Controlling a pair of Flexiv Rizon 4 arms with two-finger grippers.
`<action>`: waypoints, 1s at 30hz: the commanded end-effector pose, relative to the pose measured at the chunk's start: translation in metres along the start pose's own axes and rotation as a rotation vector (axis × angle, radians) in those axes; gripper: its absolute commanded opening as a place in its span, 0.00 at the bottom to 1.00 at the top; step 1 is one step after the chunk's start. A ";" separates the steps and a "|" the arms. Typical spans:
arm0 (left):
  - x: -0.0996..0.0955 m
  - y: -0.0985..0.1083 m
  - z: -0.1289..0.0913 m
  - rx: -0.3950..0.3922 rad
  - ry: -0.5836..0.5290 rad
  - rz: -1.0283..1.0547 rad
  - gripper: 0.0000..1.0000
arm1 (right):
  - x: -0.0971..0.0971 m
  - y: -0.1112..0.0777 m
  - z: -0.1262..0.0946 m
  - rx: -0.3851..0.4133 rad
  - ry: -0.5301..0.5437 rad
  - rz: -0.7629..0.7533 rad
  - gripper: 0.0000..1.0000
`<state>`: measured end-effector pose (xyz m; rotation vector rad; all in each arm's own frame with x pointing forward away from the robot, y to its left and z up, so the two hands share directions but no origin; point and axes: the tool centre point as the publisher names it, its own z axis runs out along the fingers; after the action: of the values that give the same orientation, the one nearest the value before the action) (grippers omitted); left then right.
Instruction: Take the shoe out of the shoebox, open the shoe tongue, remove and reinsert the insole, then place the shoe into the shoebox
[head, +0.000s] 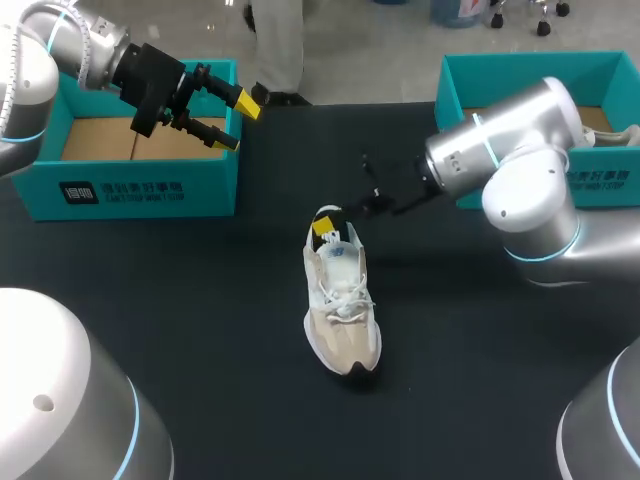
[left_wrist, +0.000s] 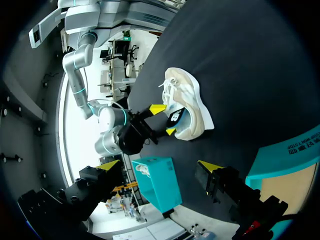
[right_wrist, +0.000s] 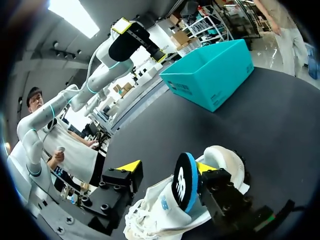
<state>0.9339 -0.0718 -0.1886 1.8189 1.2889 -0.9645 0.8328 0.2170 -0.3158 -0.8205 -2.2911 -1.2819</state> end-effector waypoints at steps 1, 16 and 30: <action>0.000 0.000 0.000 0.001 0.002 0.001 1.00 | -0.006 -0.004 0.003 -0.006 0.007 0.010 0.00; 0.000 0.000 0.000 0.001 0.002 0.001 1.00 | -0.007 -0.022 0.014 0.042 0.061 0.077 0.00; 0.000 0.000 0.000 0.001 0.002 0.001 1.00 | -0.008 -0.029 0.020 0.077 0.043 0.082 0.20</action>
<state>0.9339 -0.0718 -0.1886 1.8189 1.2889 -0.9644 0.8210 0.2183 -0.3519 -0.8377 -2.2245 -1.1636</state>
